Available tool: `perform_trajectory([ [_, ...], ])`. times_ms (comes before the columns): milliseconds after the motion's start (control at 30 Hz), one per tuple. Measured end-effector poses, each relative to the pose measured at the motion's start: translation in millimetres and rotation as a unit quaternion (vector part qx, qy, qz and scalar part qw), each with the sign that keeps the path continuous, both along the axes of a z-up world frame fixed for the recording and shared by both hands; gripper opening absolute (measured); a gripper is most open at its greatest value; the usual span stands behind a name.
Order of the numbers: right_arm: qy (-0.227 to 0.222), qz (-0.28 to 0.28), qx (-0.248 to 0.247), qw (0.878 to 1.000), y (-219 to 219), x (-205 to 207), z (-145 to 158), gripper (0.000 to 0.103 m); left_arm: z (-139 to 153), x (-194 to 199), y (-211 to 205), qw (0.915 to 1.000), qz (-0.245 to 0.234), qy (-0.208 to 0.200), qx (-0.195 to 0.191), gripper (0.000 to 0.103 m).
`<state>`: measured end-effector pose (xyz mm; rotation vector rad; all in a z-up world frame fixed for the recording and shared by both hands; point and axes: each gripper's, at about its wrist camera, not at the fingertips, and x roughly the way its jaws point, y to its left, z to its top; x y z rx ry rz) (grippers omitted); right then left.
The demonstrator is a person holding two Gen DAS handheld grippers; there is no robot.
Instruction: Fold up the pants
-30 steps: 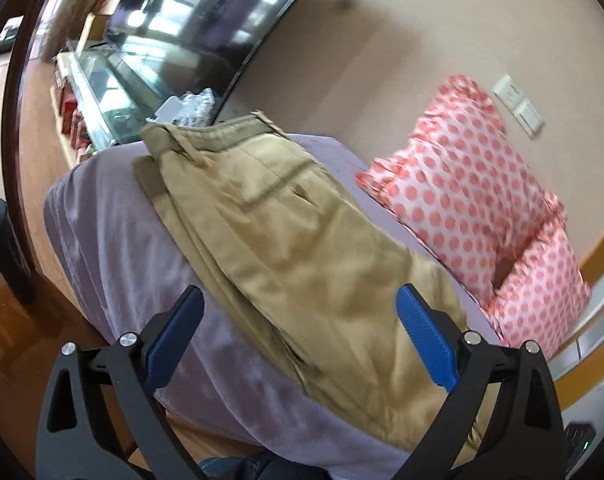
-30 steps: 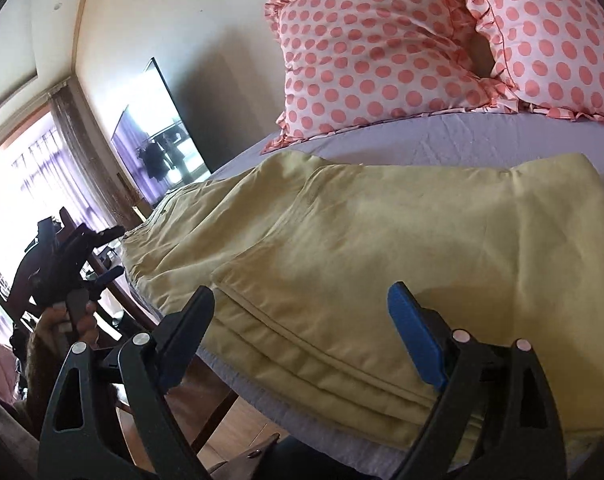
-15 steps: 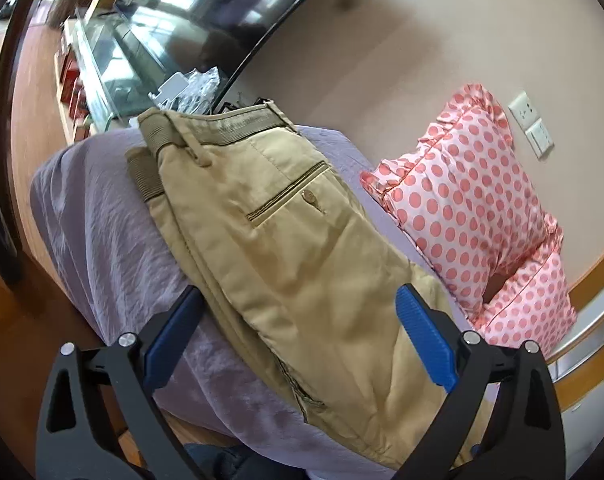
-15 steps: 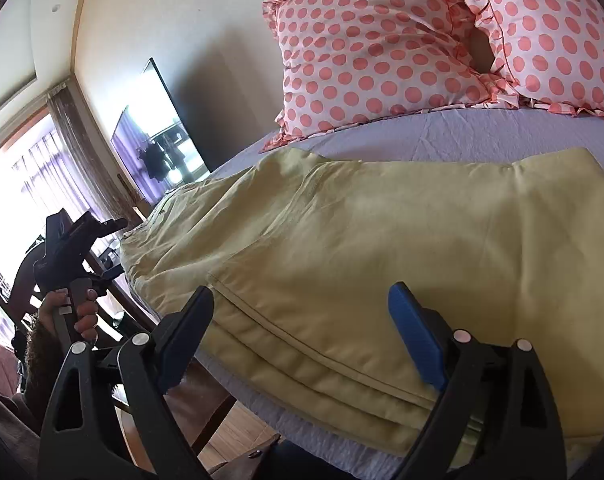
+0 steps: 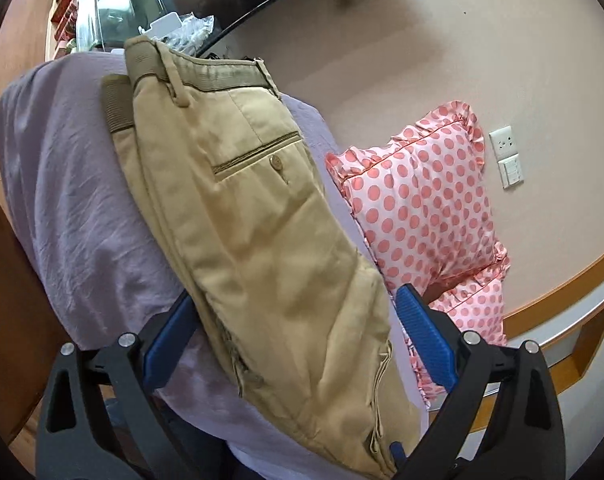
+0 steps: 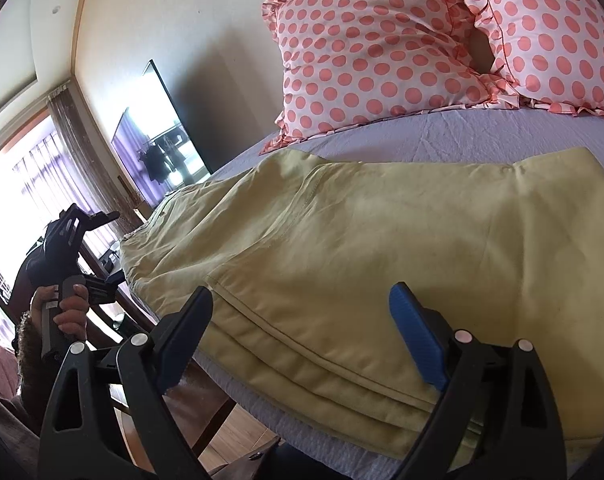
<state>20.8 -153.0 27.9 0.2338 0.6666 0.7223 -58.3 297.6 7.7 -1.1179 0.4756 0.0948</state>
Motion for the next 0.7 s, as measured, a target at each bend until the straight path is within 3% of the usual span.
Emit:
perform_trajectory([
  [167,0.0,0.001,0.002,1.0,0,1,1,0.092,4,13,23,0.9979,0.048,0.029,0.032,0.081],
  [333,0.0,0.001,0.006,1.0,0,0,1,0.092,-2,25,47,0.9934,0.088,0.06,0.043,0.042],
  [400,0.0,0.003,0.009,1.0,0,0,2,0.092,-3,29,51,0.989,0.106,0.083,0.062,0.014],
  [467,-0.002,0.003,0.012,1.0,-2,-1,3,0.092,-2,32,49,0.9859,0.108,0.096,0.085,0.011],
  [567,-0.02,-0.011,0.017,1.0,-14,-6,11,0.092,40,44,14,0.9646,0.1,0.109,0.219,0.008],
  [667,-0.046,-0.046,0.042,0.997,-42,-12,23,0.096,90,63,-38,0.9473,0.049,0.068,0.309,0.008],
  [700,-0.051,-0.06,0.048,0.996,-51,-12,26,0.097,110,72,-70,0.935,0.017,0.05,0.351,0.008],
])
